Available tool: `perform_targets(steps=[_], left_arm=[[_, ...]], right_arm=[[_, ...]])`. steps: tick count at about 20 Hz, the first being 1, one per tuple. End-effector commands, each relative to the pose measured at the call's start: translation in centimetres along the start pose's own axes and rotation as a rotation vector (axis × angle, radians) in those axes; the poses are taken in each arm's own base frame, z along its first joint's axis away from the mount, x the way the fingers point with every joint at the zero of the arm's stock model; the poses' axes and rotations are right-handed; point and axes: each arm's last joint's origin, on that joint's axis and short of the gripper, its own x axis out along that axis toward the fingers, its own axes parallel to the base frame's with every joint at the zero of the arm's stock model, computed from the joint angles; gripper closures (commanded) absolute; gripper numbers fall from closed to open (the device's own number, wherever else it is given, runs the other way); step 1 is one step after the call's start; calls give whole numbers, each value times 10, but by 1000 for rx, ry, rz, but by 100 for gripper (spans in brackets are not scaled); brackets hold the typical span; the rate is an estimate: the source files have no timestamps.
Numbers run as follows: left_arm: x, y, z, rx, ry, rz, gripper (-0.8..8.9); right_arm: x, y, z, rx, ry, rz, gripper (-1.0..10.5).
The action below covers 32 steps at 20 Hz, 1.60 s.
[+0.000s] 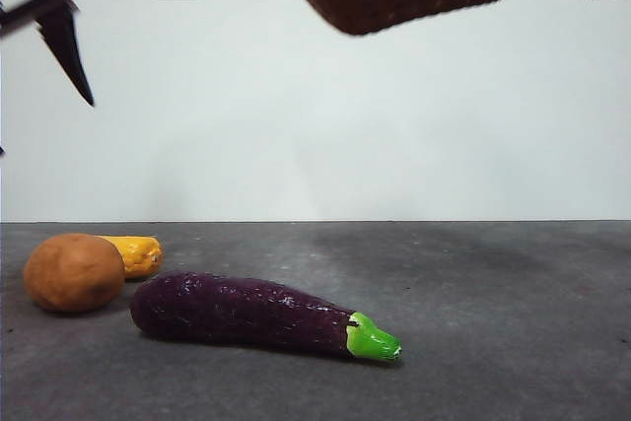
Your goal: Help me put the vegetables on the table into the basket
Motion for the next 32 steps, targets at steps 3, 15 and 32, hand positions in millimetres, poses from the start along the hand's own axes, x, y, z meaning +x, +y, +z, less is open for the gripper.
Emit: perform_targets(steps=[3, 15, 32], left_arm=[[30, -6, 13, -183, 72, 81, 187], [103, -3, 9, -308, 148, 183, 189], [134, 5, 9, -303, 123, 212, 742]], right_arm=[[-10, 4, -5, -31, 37, 14, 957], [-14, 6, -6, -41, 41, 53, 957], [-14, 6, -10, -69, 81, 57, 957]])
